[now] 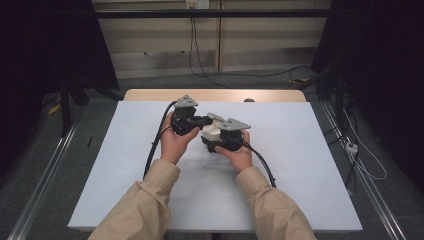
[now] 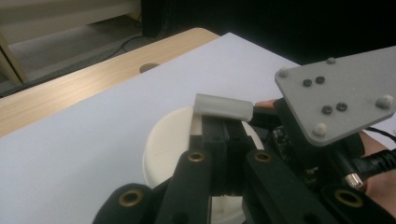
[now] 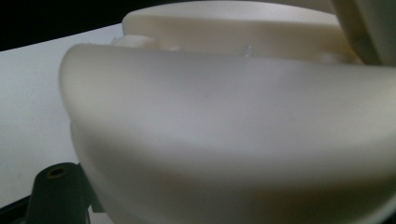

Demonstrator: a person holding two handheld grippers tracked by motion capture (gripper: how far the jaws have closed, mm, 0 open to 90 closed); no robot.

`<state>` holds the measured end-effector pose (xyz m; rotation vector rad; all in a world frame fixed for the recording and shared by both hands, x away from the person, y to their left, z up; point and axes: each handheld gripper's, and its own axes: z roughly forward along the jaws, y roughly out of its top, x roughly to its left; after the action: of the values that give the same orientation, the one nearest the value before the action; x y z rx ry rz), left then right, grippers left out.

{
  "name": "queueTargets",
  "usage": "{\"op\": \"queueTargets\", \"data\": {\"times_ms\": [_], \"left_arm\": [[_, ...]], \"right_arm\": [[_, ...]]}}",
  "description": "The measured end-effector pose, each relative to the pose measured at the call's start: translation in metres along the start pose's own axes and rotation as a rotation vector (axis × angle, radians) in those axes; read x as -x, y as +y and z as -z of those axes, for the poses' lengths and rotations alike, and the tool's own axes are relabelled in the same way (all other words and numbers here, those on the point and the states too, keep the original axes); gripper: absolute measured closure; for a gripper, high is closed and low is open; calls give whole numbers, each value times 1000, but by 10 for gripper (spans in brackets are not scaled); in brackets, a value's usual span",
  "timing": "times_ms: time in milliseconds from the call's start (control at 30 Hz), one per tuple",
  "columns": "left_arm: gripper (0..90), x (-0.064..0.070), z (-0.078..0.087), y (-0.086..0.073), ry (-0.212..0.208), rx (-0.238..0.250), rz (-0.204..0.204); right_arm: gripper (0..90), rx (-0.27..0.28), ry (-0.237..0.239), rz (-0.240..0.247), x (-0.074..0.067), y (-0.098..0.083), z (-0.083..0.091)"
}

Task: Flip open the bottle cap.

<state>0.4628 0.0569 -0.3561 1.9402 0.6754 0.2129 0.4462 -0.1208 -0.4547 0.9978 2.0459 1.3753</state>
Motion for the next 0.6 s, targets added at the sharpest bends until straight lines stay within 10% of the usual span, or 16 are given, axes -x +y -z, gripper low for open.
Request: {"op": "queueTargets", "data": {"times_ms": [600], "left_arm": [[900,-1,-5,12,-8,8,-4]], "right_arm": [[185,-1,1,-1,0,0,0]]}}
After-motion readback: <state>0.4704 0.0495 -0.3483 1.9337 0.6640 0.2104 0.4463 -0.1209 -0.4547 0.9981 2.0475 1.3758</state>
